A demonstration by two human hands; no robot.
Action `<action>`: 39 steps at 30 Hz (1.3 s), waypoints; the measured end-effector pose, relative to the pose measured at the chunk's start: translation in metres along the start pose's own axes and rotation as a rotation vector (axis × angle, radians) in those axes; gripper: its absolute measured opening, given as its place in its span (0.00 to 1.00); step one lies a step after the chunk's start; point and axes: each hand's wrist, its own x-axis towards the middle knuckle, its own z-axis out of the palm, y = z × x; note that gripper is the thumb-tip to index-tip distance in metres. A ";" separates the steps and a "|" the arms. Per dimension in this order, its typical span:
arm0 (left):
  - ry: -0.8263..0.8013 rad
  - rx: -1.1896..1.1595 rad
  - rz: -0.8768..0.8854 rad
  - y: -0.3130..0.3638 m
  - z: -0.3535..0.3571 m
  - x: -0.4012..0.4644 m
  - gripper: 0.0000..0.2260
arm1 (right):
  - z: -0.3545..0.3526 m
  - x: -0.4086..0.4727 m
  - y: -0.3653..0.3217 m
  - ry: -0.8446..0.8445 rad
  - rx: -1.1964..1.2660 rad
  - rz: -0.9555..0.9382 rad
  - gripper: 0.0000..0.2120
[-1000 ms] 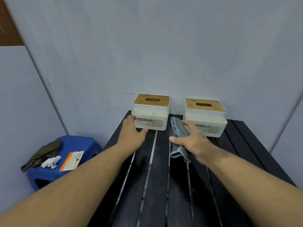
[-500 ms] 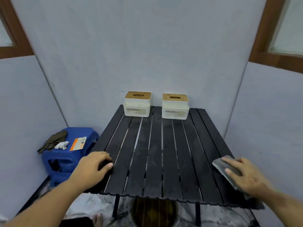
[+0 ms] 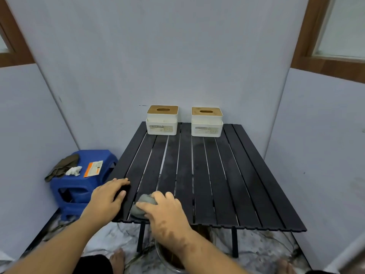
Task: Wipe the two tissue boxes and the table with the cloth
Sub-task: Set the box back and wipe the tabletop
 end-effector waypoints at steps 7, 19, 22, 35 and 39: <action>-0.002 0.047 0.066 -0.005 0.006 0.003 0.18 | -0.060 -0.042 0.206 0.270 -0.247 0.661 0.15; 0.025 0.080 0.078 -0.010 0.012 0.004 0.20 | 0.014 0.054 0.018 0.036 -0.017 -0.140 0.19; 0.030 0.075 0.076 -0.009 0.011 0.003 0.21 | -0.015 0.063 0.119 0.167 -0.117 0.136 0.14; 0.031 0.111 0.045 -0.003 0.013 0.001 0.21 | 0.020 0.093 0.087 0.131 0.095 0.089 0.16; 0.021 0.124 0.029 -0.004 0.013 0.000 0.20 | 0.011 0.105 0.072 -0.010 0.053 -0.187 0.16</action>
